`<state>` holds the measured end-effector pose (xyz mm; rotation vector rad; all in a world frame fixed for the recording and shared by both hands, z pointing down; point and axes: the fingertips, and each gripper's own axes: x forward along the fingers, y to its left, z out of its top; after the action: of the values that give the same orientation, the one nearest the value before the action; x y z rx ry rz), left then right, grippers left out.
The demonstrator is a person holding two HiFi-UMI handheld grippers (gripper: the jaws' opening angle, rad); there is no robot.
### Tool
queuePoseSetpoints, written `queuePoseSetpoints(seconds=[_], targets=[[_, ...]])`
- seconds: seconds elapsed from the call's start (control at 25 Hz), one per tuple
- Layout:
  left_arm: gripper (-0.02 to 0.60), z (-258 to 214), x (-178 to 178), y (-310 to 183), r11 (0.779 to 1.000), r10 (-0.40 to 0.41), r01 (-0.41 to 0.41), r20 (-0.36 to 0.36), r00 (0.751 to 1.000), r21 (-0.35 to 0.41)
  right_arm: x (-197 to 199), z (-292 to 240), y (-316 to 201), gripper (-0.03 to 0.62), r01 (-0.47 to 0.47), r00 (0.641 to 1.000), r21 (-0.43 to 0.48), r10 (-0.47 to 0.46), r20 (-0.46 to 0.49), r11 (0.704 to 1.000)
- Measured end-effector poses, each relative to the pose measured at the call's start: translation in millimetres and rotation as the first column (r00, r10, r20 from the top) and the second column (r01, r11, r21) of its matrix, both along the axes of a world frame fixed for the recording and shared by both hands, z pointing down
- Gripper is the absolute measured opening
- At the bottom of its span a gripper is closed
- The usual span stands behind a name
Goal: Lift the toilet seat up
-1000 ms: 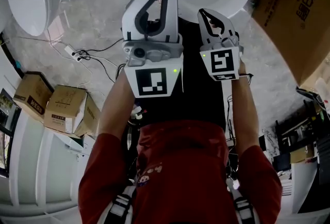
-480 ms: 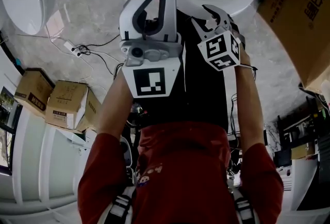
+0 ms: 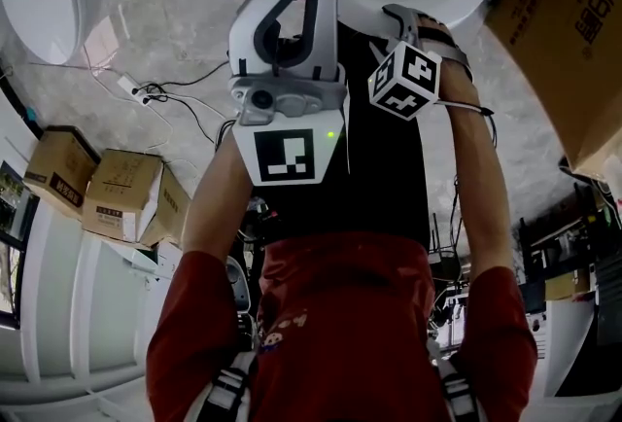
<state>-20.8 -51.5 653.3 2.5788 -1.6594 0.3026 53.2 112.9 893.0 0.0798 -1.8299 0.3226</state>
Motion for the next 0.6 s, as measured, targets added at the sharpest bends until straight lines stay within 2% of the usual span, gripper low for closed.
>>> queuePoseSetpoints(seconds=[0.24, 0.6], targets=[[0.008, 2, -2, 0, 1.0, -0.009, 0.009, -0.001, 1.0, -0.001, 2, 13, 3, 0.244, 0.084, 0.994, -0.045, -0.087, -0.062, 0.995], [0.008, 3, -4, 1, 1.0, -0.017, 0.017, -0.003, 1.0, -0.003, 1, 26, 8, 0.254, 0.223, 0.962, -0.119, -0.238, -0.134, 0.968]])
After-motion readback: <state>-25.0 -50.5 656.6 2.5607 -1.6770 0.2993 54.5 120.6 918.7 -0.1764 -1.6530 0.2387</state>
